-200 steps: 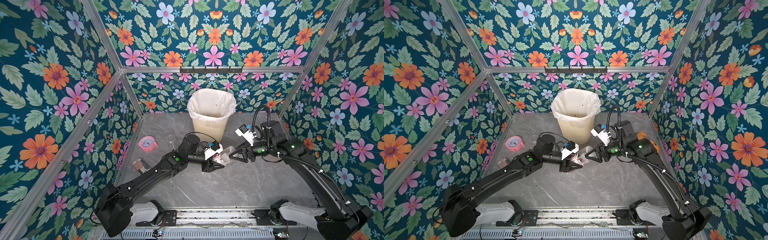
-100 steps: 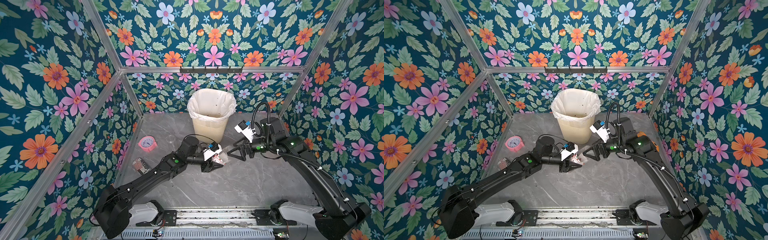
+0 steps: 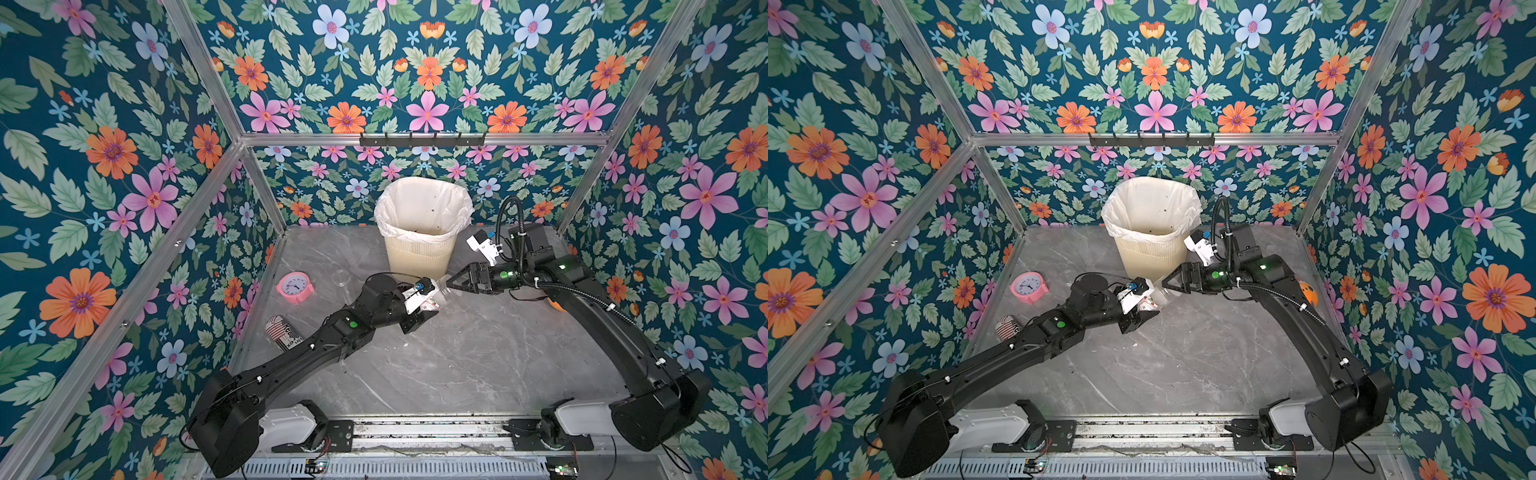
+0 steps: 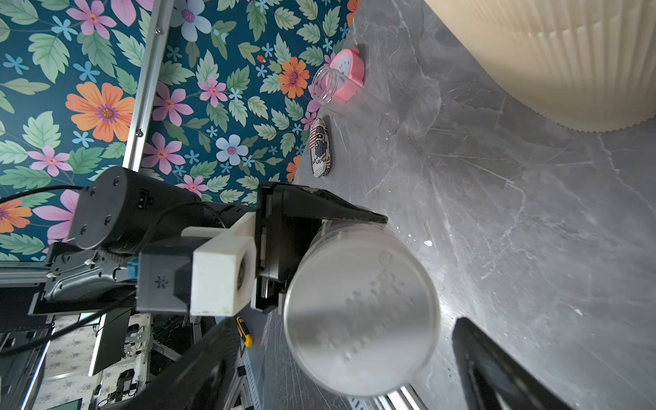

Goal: Empty the moldy dried flower tea in the jars
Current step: Unscrew the lid from the jar.

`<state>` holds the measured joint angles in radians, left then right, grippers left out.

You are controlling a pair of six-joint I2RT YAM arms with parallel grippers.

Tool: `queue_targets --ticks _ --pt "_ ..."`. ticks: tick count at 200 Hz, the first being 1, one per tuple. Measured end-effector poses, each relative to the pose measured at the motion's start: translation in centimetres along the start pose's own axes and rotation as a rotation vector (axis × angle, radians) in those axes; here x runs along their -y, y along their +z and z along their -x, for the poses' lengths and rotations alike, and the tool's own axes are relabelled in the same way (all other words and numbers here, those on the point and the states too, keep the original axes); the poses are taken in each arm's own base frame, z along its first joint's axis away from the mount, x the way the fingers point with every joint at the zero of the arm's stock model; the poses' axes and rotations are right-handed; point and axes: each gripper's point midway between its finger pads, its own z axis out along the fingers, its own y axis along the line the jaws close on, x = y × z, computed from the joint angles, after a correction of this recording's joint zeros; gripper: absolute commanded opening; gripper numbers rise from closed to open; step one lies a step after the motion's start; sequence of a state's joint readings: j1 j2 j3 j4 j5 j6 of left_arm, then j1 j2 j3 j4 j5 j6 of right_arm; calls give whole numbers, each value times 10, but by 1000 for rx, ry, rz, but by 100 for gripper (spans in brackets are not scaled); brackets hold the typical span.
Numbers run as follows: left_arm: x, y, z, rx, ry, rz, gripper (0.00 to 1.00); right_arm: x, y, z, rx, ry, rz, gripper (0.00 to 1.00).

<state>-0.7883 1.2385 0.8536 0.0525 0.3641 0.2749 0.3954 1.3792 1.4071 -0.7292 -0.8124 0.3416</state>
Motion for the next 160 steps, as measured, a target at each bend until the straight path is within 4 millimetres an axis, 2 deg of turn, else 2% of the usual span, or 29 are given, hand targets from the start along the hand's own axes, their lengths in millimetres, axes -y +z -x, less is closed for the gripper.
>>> queue_targets --ticks 33,77,103,160 --pt "0 -3 3 11 17 6 54 3 3 1 -7 29 -3 80" --pt "3 -6 4 17 23 -6 54 1 5 2 -19 30 14 85" --pt "6 -6 5 22 24 -21 54 1 6 2 -23 32 17 84" --pt "9 -5 5 19 25 -42 55 -3 6 -1 -41 -6 37 68"
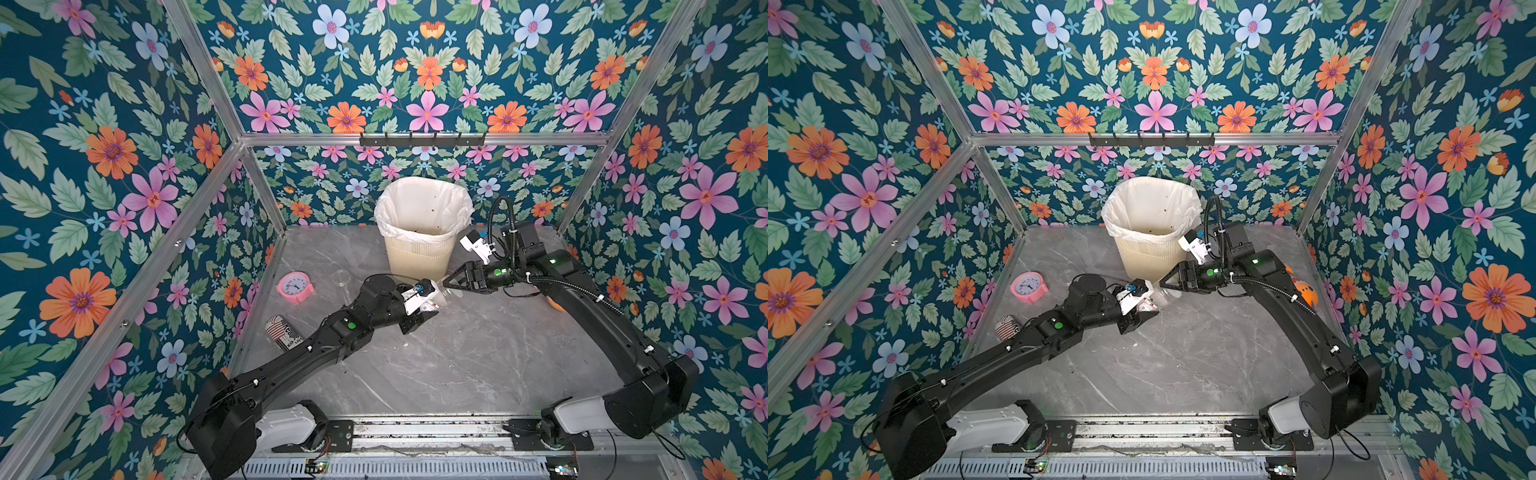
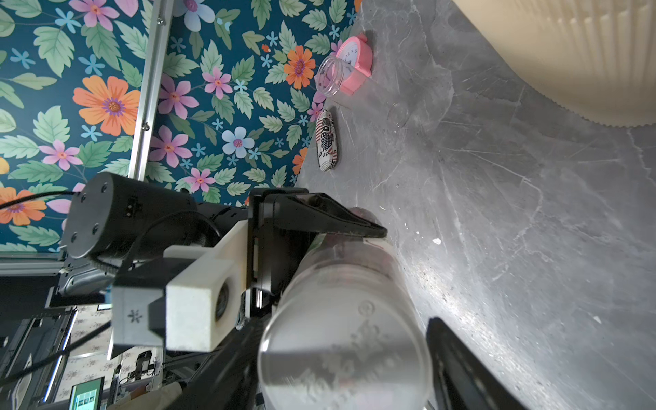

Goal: Empty the moldy dried flower tea in the jars
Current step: Unscrew the lid from the jar.

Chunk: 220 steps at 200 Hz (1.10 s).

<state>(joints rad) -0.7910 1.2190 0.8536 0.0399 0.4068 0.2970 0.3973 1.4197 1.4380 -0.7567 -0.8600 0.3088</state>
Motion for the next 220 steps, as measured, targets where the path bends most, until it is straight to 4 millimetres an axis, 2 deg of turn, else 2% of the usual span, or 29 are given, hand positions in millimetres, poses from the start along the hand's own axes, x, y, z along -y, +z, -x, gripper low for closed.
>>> queue_targets --ticks 43,102,132,150,165,184,196,220 --pt "21 -5 7 3 -29 -126 56 -8 -9 -16 -45 -87 30 64" --pt "56 -17 17 26 -122 -338 55 -30 -25 -46 -26 -347 118 63" --pt "70 -22 25 33 -154 -440 55 -44 -35 -56 22 -491 159 78" --pt "75 -25 32 53 -155 -479 55 -56 -44 -59 44 -557 175 99" --pt "76 -27 34 61 -163 -482 55 -63 -50 -57 66 -589 164 99" --pt "73 -27 32 68 -154 -451 55 -61 -51 -46 82 -556 118 99" --pt "66 -24 29 68 -146 -406 55 -52 -48 -35 88 -493 71 99" --pt "47 -17 23 65 -125 -274 55 -19 -42 -12 106 -289 -59 97"
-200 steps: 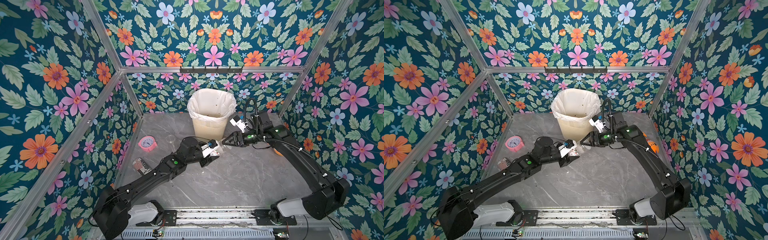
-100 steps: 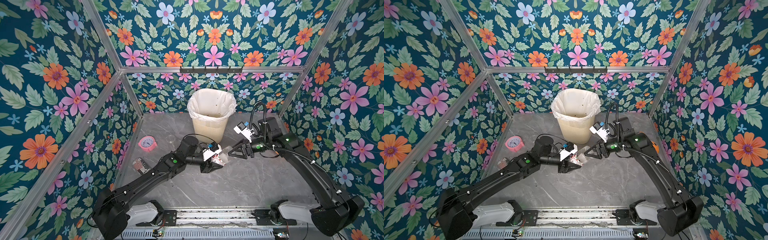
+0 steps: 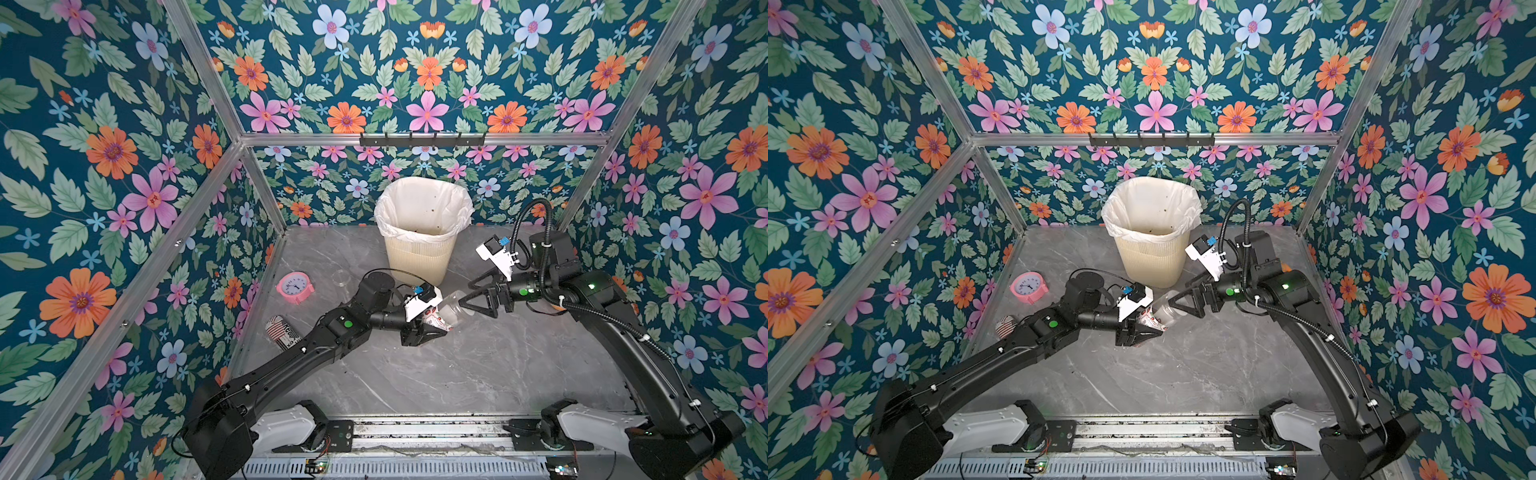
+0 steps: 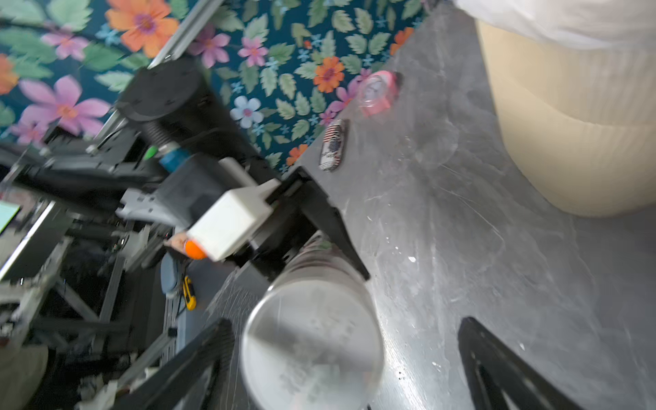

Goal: Empty the moldy dried flower tea in the jars
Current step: Unscrew the lid from the jar.

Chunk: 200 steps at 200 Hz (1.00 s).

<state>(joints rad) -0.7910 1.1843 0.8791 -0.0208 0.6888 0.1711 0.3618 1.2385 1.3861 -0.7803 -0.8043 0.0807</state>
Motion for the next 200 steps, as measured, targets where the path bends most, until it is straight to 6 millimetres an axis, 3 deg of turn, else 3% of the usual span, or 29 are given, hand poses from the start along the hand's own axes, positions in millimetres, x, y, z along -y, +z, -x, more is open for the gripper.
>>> queue_targets --ticks 32,64,89,129,200 --pt "-30 2 -8 -10 19 161 55 31 12 9 13 191 -102 99" --pt "-54 6 -19 -56 23 281 55 33 23 21 36 243 -89 99" --pt "-67 4 -24 -82 35 348 55 33 43 23 6 271 -69 99" --pt "-69 -3 -21 -69 49 384 55 35 54 20 -15 301 -62 91" --pt "-60 -3 -18 -47 56 344 54 16 56 17 -37 304 50 88"
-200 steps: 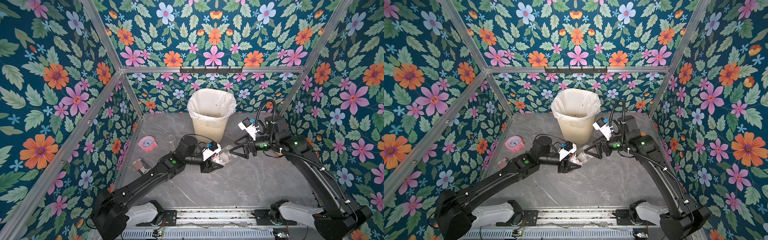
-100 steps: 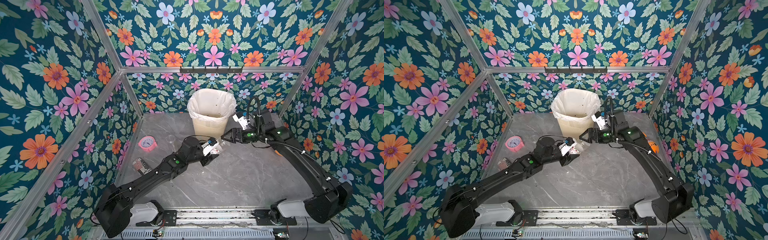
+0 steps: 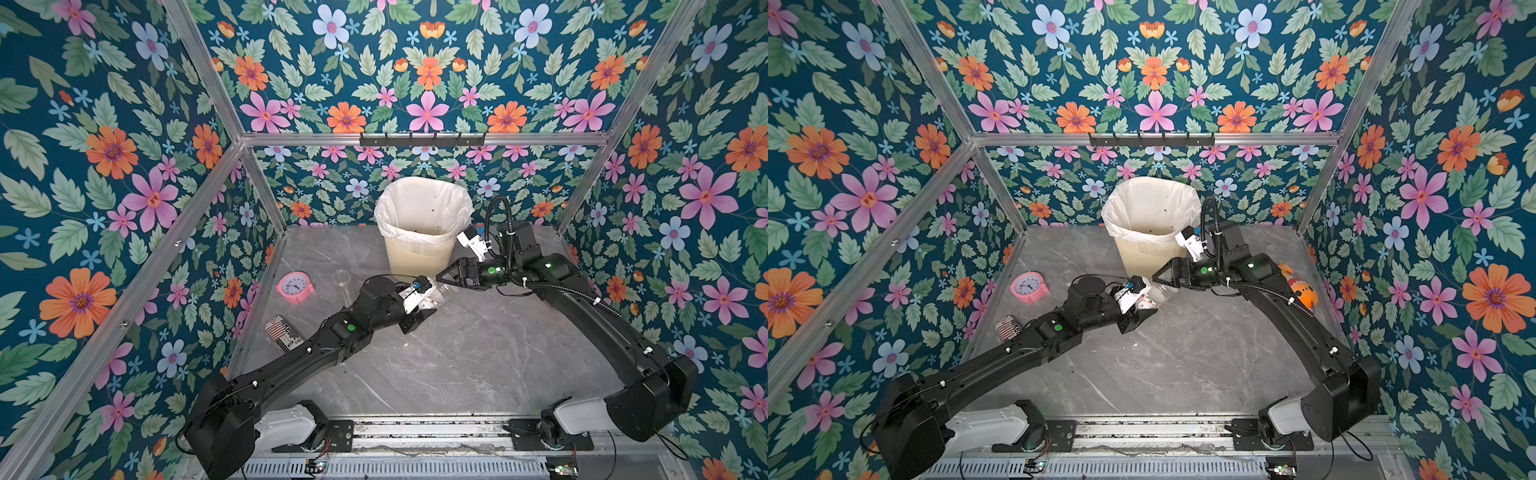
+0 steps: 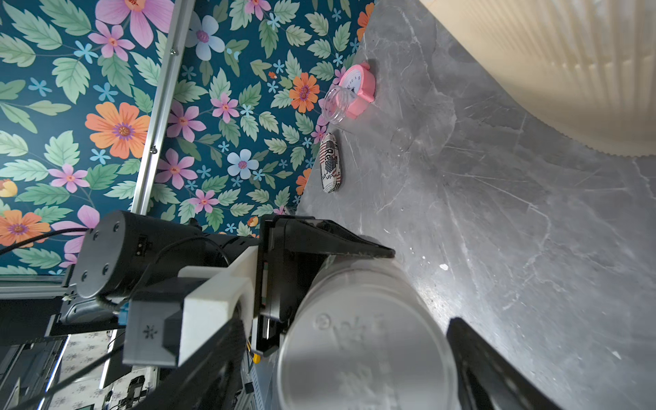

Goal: Empty the moldy dried flower tea in the jars
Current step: Unscrew the lid from the jar.

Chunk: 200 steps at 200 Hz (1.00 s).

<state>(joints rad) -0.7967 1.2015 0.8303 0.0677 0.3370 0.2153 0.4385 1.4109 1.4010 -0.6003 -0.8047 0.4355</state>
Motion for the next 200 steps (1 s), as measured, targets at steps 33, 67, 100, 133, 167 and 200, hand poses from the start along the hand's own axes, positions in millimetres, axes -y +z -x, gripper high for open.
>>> queue_targets --ticks 33,67,100,133,167,200 --pt "4 -3 3 13 2 -17 55 2 2 -8 -20 1 9 63" --pt "13 -6 3 4 -5 -77 56 1 -1 -15 -31 3 19 60" --pt "31 -13 4 -1 -21 -179 56 -7 -7 -32 -56 -44 73 60" --pt "53 -17 8 -13 -58 -321 56 -17 -19 -49 -47 -162 111 61" --pt "73 -18 11 -25 -103 -470 55 -26 -29 -63 -28 -303 141 63" --pt "89 -26 18 -5 -129 -583 55 -42 -39 -71 -15 -443 207 81"
